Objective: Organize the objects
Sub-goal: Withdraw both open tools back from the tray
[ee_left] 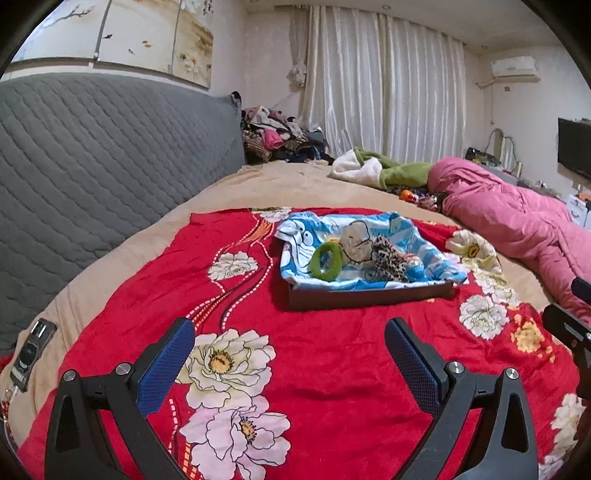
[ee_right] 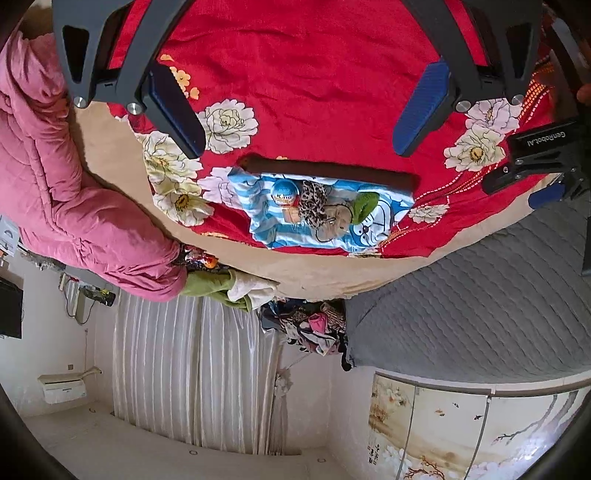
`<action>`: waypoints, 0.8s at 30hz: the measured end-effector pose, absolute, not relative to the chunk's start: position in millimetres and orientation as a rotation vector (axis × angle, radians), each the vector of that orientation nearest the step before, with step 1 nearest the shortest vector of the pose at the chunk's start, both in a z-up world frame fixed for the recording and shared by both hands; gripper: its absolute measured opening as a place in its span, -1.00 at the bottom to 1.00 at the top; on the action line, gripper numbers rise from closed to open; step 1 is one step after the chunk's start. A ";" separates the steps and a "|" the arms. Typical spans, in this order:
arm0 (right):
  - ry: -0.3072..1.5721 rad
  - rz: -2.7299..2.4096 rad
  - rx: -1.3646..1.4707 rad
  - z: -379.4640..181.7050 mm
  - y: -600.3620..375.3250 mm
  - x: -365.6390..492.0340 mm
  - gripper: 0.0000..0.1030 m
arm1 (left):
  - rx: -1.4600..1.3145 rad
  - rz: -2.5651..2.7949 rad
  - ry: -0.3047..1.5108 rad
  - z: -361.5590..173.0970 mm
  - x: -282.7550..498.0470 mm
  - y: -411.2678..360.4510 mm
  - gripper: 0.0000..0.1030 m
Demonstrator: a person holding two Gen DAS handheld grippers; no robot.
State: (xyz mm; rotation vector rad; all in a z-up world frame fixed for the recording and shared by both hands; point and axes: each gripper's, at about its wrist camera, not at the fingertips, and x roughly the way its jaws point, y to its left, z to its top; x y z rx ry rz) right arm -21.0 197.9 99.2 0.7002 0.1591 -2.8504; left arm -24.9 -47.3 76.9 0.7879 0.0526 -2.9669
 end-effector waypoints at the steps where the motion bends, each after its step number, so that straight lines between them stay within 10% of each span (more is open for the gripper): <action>1: 0.159 -2.848 0.705 97.3 197.9 -22.0 0.98 | 0.793 -2.968 0.046 74.9 -25.7 -46.5 0.98; 24: 0.180 -2.827 0.802 59.2 195.6 -34.6 0.98 | 0.885 -2.937 0.054 40.1 -36.6 -49.9 0.98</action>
